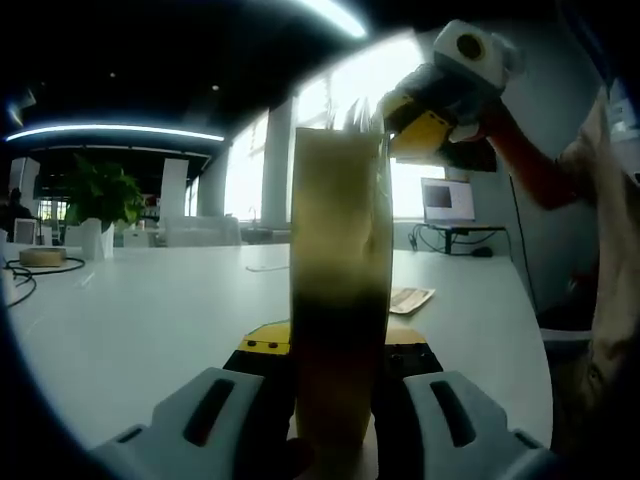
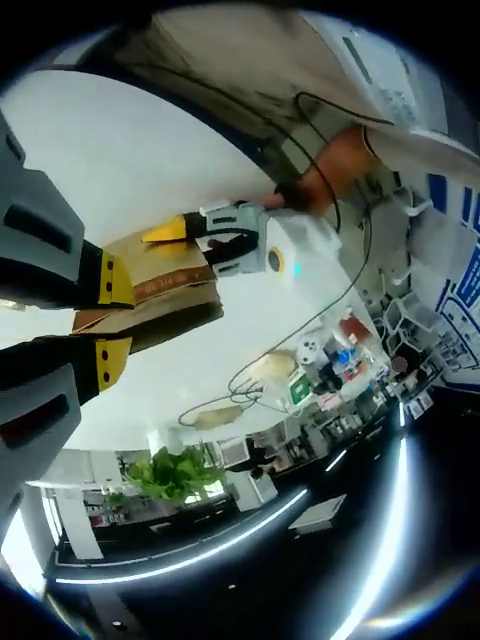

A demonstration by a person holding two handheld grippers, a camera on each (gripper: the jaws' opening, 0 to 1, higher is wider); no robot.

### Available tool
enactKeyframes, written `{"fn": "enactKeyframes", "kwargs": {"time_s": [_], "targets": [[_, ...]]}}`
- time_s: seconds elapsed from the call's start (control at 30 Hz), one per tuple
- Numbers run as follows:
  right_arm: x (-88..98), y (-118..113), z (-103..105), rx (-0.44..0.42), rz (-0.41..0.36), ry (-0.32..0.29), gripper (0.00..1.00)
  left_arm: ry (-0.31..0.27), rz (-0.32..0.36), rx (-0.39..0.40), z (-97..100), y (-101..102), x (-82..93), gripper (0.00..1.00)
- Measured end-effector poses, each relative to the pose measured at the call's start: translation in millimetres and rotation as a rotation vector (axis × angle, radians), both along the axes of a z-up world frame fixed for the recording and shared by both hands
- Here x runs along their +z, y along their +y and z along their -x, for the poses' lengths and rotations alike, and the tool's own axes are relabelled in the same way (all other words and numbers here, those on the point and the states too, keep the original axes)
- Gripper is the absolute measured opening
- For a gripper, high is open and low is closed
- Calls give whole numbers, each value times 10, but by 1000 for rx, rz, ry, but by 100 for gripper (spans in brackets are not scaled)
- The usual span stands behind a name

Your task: Extract single mask from mask box in order stack masks on table

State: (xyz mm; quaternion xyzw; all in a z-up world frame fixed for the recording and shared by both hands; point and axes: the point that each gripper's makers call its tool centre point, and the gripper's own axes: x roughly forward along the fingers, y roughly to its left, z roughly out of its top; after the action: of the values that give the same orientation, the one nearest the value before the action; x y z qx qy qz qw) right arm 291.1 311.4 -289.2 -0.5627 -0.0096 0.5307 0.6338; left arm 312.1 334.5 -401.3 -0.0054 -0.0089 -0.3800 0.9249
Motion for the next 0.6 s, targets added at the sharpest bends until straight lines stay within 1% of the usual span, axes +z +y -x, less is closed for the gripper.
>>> {"fn": "enactKeyframes", "kwargs": {"time_s": [0.17,0.43,0.6], "targets": [[-47,17,-7,13,39,0,4,0,0,0,3,-3,0,19],[-87,35,-18,22,56,6,4,0,0,-1,5,-1,0,19],[-75,48,-31,25,57,5,3,0,0,-2,5,-1,2,19]]}}
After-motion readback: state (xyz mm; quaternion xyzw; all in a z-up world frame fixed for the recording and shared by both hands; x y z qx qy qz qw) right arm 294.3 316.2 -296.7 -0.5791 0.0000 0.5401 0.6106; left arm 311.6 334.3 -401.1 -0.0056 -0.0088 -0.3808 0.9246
